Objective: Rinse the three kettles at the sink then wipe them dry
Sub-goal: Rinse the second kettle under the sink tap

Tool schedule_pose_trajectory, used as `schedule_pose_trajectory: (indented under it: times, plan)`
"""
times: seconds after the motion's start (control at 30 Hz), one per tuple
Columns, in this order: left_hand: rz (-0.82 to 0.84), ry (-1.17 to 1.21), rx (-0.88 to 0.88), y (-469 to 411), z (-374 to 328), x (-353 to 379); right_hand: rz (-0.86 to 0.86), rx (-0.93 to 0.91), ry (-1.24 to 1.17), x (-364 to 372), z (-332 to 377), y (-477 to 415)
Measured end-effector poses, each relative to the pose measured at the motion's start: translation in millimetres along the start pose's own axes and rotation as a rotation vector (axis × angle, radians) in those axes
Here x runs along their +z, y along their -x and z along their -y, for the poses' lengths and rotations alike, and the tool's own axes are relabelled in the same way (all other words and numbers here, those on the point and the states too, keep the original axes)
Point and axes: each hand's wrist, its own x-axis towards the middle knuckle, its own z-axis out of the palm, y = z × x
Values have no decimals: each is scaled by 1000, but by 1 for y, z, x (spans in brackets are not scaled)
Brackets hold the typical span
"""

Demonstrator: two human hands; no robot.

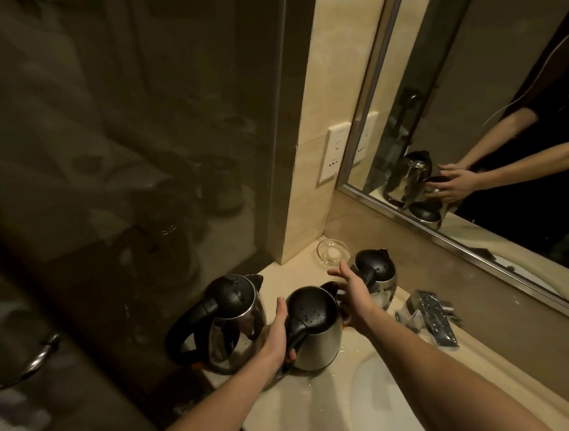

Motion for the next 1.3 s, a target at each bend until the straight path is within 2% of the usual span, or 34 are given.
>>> schedule_pose_trajectory:
  times: [0.43, 0.77, 0.9, 1.0, 1.1, 1.3]
  plan:
    - [-111, 132, -34, -24, -22, 6, 7, -11, 74, 29, 27, -42]
    - [-119, 78, -51, -31, -37, 14, -12, -7, 58, 36, 36, -63]
    - [-175, -70, -44, -33, -42, 16, -15, -24, 58, 35, 37, -63]
    - [-240, -314, -11, -32, -43, 21, -25, -57, 73, 32, 37, -61]
    - [-325, -529, 94, -23, -47, 30, -36, -109, 117, 23, 40, -54]
    - [-440, -670, 257, -1, -63, 43, -40, -130, -10, -8, 64, -36]
